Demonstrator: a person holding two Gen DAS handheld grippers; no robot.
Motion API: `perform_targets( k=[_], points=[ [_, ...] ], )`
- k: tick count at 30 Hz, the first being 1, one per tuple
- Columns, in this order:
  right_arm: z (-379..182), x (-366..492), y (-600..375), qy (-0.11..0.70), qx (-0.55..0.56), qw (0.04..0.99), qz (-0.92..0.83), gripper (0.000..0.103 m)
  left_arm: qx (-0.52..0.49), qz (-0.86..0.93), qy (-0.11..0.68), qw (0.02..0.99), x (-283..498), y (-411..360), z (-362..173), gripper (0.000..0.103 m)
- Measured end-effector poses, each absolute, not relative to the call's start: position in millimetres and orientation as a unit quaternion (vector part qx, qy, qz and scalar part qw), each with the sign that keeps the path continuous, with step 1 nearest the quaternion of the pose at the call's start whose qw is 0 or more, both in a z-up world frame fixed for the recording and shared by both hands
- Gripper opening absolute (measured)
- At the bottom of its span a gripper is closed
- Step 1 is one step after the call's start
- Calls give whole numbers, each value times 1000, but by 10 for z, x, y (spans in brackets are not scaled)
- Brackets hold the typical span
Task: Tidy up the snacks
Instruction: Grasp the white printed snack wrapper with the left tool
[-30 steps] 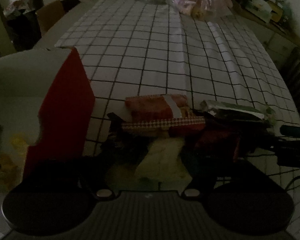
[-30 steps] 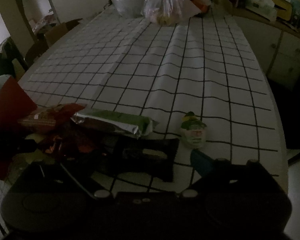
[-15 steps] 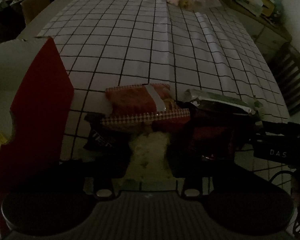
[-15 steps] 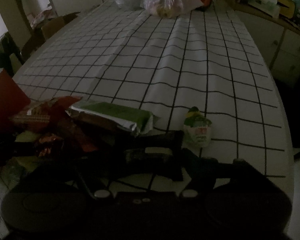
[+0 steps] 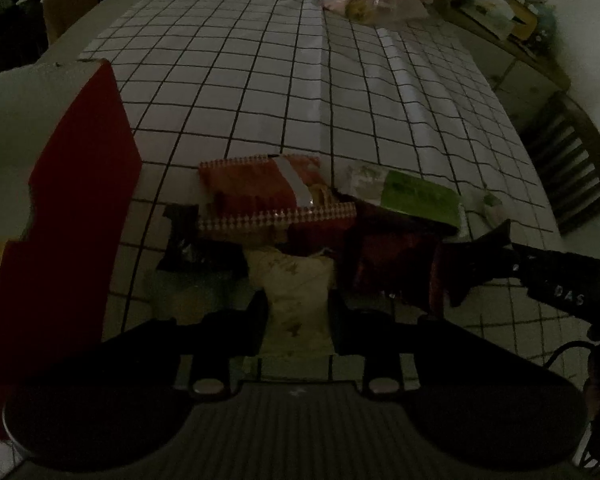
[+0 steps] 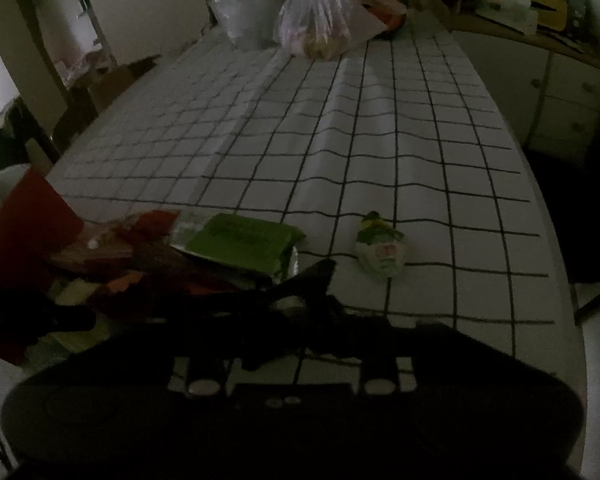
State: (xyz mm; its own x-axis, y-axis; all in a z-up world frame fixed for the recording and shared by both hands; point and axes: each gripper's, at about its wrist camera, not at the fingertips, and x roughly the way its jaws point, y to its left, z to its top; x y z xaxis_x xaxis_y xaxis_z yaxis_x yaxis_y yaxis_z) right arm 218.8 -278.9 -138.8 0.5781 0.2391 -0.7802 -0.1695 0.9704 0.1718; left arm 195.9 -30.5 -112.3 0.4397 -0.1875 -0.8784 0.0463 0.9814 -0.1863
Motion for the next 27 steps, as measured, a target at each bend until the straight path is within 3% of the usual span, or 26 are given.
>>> perform_targets(
  k=[12, 13, 14, 19, 21, 23, 25, 27],
  points=[
    [-1119, 1705, -2802, 409, 33, 905, 114, 16, -80, -81, 501, 858, 1555, -222, -918, 30],
    [-1095, 1659, -2806, 406, 31, 906, 113, 2, -80, -83, 499, 859, 1526, -212, -897, 30],
    [-1076, 1621, -2814, 406, 33, 906, 113, 0, -79, -83, 498, 860, 1494, -207, -876, 30],
    [-962, 1452, -2816, 397, 34, 910, 111, 0, -81, -95, 485, 866, 1356, -157, -774, 30],
    [-942, 1399, -2817, 396, 28, 910, 115, 3, -80, -100, 484, 866, 1315, -128, -759, 30],
    [-952, 1365, -2824, 399, 28, 910, 108, 20, -78, -105, 483, 866, 1280, -100, -755, 30],
    [-976, 1331, -2834, 402, 28, 910, 99, 21, -78, -108, 483, 865, 1247, -83, -754, 30],
    [-1016, 1321, -2840, 409, 29, 907, 93, 33, -77, -111, 484, 865, 1225, -69, -748, 30]
  ],
)
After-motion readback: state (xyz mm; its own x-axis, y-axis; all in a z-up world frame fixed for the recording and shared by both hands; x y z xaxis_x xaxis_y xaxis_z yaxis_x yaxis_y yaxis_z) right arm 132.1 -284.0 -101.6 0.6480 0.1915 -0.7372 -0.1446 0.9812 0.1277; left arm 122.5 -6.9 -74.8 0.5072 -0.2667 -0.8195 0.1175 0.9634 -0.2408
